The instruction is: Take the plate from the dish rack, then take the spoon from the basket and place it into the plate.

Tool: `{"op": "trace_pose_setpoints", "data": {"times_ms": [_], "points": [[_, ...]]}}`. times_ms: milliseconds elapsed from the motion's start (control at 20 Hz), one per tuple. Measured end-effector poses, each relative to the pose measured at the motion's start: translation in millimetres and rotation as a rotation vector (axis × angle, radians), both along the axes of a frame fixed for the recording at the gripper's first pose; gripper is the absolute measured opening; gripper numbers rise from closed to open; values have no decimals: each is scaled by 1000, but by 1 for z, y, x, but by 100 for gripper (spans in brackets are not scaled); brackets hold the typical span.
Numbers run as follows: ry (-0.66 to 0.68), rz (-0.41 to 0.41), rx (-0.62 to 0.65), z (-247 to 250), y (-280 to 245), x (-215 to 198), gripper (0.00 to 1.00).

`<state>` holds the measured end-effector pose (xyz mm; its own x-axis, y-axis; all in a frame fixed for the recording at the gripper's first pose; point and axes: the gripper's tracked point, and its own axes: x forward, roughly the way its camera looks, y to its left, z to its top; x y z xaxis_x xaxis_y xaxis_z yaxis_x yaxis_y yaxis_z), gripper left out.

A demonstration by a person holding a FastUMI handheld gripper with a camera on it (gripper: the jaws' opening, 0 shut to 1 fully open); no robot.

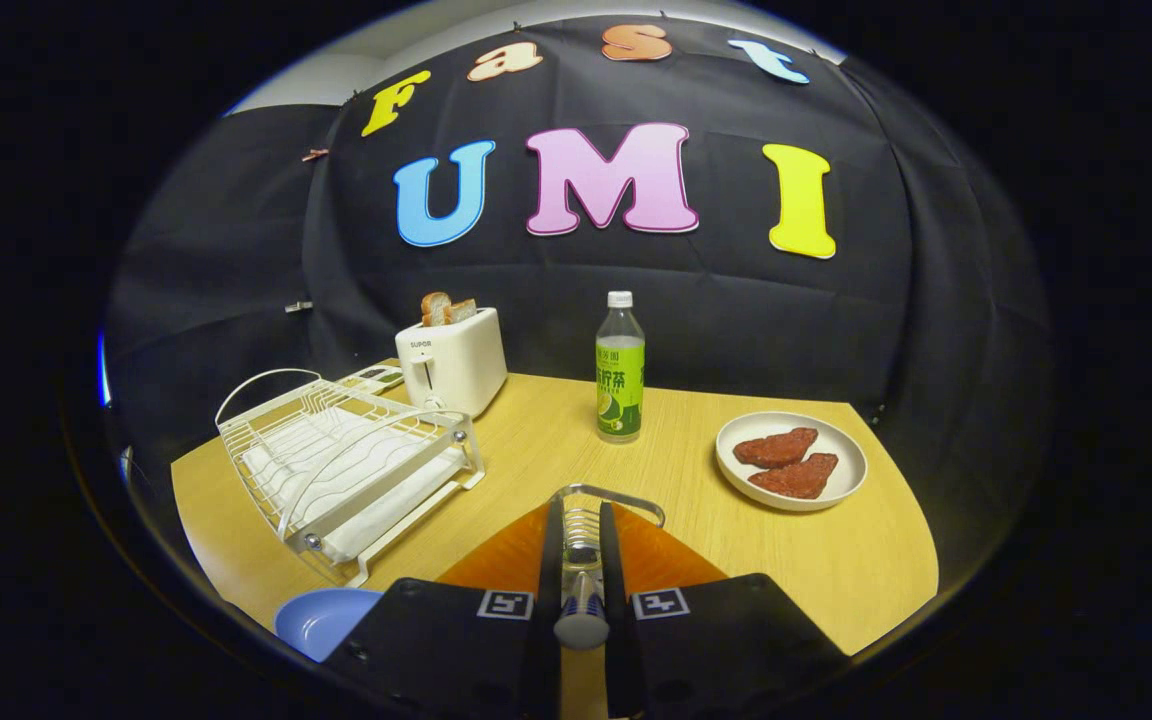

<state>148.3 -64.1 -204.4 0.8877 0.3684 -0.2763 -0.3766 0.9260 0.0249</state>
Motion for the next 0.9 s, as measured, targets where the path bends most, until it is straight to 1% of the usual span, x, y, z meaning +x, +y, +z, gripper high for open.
{"op": "trace_pose_setpoints", "data": {"times_ms": [250,400,550,750,900], "points": [[-24,26,21,45,-6,-14,21],[-35,70,41,76,-4,-34,21],[-22,122,79,97,6,-59,21],[3,205,73,99,22,-93,21],[45,273,74,84,43,-115,21]]}}
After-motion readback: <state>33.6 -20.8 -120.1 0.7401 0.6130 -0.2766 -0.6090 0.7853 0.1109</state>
